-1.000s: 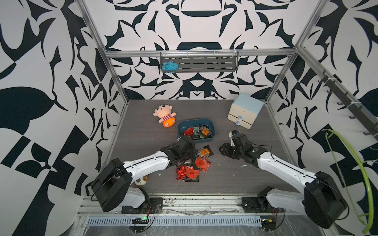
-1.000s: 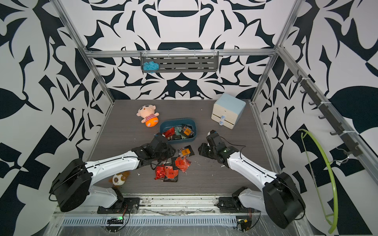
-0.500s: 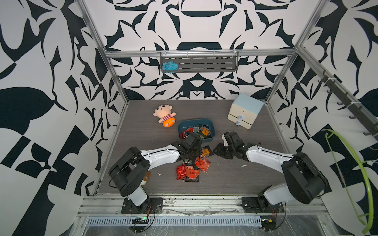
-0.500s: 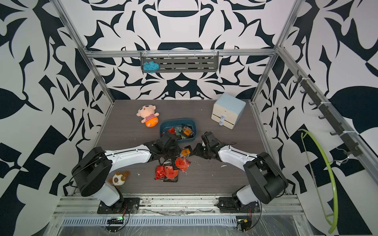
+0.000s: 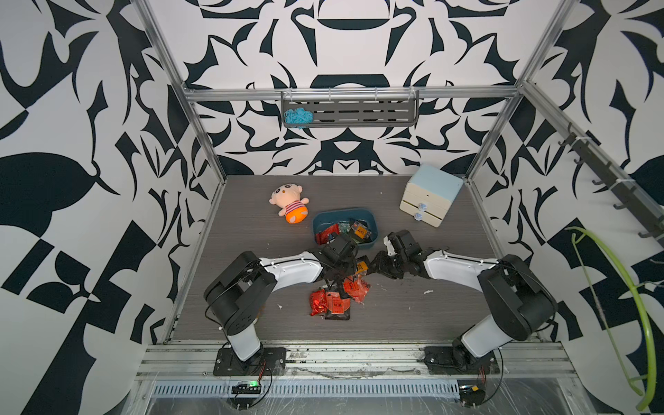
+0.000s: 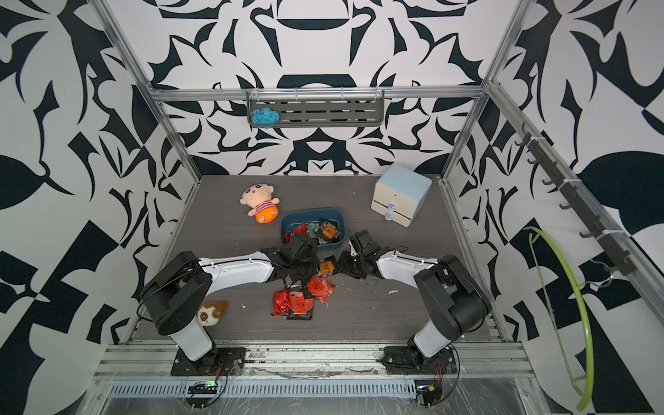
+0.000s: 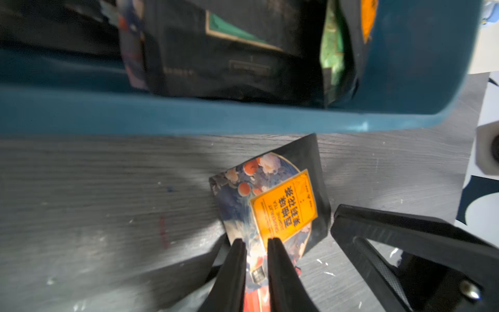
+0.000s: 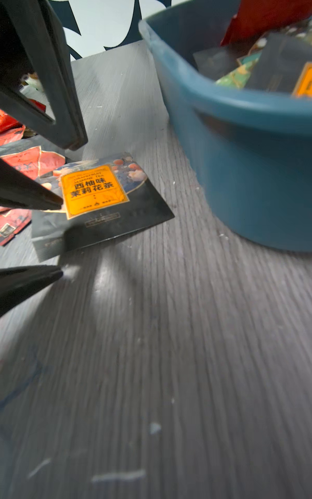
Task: Put the tea bags into the storage box
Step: Pick up the tea bag from the center of the board.
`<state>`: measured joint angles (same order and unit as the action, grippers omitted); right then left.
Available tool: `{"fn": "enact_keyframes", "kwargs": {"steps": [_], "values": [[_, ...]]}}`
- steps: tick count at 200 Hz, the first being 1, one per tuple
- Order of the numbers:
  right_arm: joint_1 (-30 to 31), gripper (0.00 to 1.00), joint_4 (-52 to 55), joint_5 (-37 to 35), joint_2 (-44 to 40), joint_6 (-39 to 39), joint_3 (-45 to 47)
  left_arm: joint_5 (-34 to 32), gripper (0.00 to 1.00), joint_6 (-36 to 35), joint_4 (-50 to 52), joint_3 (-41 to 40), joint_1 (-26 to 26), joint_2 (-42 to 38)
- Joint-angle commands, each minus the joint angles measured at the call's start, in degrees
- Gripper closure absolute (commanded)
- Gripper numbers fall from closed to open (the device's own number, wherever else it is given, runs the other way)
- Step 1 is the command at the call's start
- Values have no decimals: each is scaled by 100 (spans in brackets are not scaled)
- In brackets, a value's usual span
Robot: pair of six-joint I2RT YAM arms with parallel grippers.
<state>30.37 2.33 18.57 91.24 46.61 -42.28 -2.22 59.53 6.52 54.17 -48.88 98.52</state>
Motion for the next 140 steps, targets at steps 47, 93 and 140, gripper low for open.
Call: {"fn": "enact_keyframes", "kwargs": {"steps": [47,93,140], "values": [[94,62,245,-37,184,-227,-412,-100,81,-134,200,233,-16,325],[185,62,267,-74,260,-260,-456,-16,82,-130,181,234,-41,456],[294,63,299,-107,402,-292,-561,-50,84,-124,218,212,-112,475]]}}
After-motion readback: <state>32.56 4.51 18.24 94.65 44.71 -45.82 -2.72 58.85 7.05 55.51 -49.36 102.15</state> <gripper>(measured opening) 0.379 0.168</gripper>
